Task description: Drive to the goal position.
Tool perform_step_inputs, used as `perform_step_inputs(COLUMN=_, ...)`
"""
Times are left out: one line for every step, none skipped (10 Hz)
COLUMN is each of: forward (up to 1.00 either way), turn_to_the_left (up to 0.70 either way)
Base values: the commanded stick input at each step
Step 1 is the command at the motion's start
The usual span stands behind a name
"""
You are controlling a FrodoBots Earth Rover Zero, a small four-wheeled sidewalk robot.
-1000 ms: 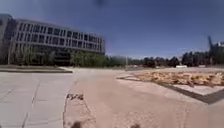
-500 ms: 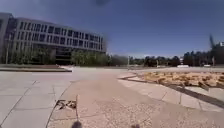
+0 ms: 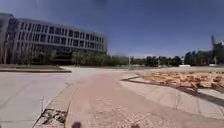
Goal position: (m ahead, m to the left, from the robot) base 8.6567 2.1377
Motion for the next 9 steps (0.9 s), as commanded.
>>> perform_step_inputs(forward=0.85, turn_to_the_left=0.02)
perform_step_inputs(forward=0.85, turn_to_the_left=0.02)
perform_step_inputs(forward=0.85, turn_to_the_left=0.02)
perform_step_inputs(forward=0.85, turn_to_the_left=0.02)
perform_step_inputs(forward=0.85, turn_to_the_left=0.02)
perform_step_inputs(forward=0.85, turn_to_the_left=0.02)
perform_step_inputs(forward=0.85, turn_to_the_left=0.02)
perform_step_inputs(forward=0.85, turn_to_the_left=0.02)
perform_step_inputs(forward=0.85, turn_to_the_left=0.02)
